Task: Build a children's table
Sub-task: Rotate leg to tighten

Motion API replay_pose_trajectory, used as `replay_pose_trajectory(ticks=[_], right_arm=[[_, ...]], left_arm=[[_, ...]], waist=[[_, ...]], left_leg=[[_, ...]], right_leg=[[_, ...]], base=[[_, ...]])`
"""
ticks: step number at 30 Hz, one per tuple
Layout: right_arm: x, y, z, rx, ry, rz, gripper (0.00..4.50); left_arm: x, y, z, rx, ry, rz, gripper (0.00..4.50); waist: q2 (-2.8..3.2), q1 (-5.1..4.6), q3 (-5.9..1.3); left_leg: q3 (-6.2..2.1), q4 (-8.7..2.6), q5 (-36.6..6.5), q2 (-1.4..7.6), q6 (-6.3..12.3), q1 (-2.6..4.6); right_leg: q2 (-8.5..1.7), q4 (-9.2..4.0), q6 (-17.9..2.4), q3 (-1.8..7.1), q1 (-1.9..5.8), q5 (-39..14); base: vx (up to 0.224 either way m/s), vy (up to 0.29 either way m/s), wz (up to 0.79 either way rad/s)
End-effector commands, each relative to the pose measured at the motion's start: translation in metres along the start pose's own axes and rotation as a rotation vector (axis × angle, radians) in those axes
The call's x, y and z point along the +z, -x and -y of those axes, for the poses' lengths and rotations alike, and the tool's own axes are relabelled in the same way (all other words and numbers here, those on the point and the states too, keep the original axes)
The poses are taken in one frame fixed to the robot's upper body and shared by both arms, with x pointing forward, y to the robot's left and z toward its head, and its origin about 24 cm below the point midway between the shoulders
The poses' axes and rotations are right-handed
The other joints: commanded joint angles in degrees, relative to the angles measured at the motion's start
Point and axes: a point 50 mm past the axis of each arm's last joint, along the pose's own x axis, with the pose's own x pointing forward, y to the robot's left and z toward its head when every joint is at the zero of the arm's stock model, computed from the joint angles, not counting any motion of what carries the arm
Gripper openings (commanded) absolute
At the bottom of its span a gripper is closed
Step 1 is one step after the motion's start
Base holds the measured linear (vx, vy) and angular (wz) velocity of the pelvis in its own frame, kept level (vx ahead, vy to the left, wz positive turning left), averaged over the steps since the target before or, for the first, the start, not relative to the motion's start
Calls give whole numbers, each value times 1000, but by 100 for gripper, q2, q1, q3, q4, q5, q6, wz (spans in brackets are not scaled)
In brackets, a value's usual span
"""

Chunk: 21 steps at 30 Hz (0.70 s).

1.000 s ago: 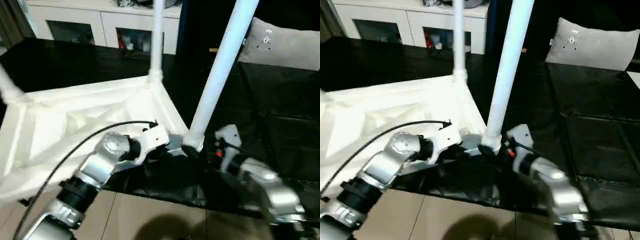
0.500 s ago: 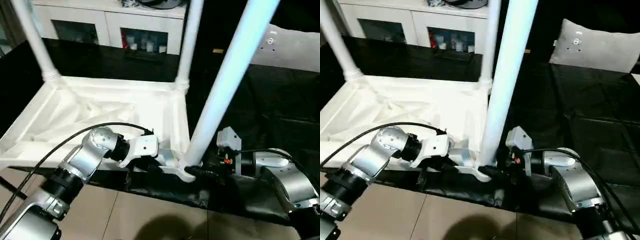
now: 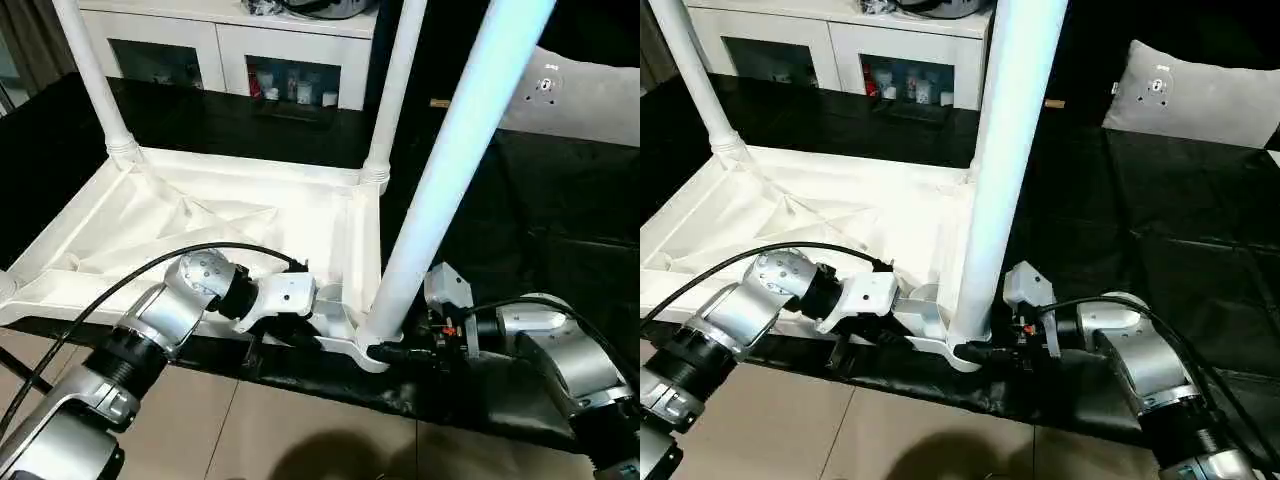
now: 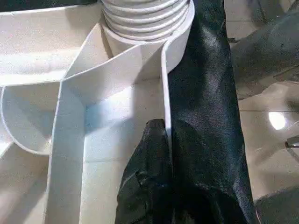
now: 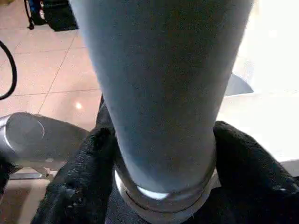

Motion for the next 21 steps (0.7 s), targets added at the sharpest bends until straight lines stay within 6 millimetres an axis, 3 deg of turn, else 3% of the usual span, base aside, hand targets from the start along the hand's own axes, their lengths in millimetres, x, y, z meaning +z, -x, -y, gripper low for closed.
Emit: replay_pose_trajectory(ticks=[1, 9, 13, 15, 16, 17, 19, 21], right_arm=[[3, 0, 2, 7, 14, 2, 301], [0, -5, -3, -20, -61, 38, 272], [-1, -22, -2, -195, -190, 116, 271], [-2, -35, 0, -302, -252, 132, 270], [-3, -43, 0, -351, -276, 146, 270], [-3, -43, 0, -351, -276, 146, 270], [-1, -58, 6, -499, -356, 202, 270], [0, -60, 7, -527, -369, 214, 270]], left_arm=[[9, -3, -1, -55, -70, -16, 0], [11, -5, -1, 5, 8, 54, 0], [21, -13, -5, 129, 123, 120, 0], [27, -20, -7, 184, 178, 146, 0], [31, -25, -8, 211, 198, 152, 0], [31, -25, -8, 211, 198, 152, 0], [43, -37, -13, 298, 253, 171, 0], [46, -39, -14, 317, 263, 174, 0]], waist=[[-66, -4, -392], [-58, -1, -390], [-46, -13, -368], [-46, -60, -361], [-31, -105, -346], [-50, -156, -352], [-73, -206, -347], [-52, -243, -345]], left_leg=[[106, -354, -112, 28, 439, -93], [111, -358, -116, 29, 400, -86], [100, -377, -198, 19, 264, -88], [88, -395, -298, 2, 136, -110], [90, -400, -392, 4, 80, -104], [75, -408, -419, -13, 31, -134], [80, -402, -456, -14, 67, -129], [91, -389, -455, -16, 51, -132]], right_leg=[[-327, -297, -1448, 176, 435, -273], [-323, -295, -1463, 179, 438, -284], [-320, -335, -1381, 167, 419, -563], [-314, -362, -1240, 158, 440, -940], [-315, -397, -1183, 159, 411, -1149], [-316, -416, -1088, 149, 440, -1353], [-307, -437, -1040, 161, 412, -1448], [-313, -452, -1059, 168, 384, -1483]], base=[[0, 0, 0], [0, 0, 0], [0, 0, 0], [0, 0, 0], [0, 0, 0], [0, 0, 0], [0, 0, 0], [0, 0, 0]])
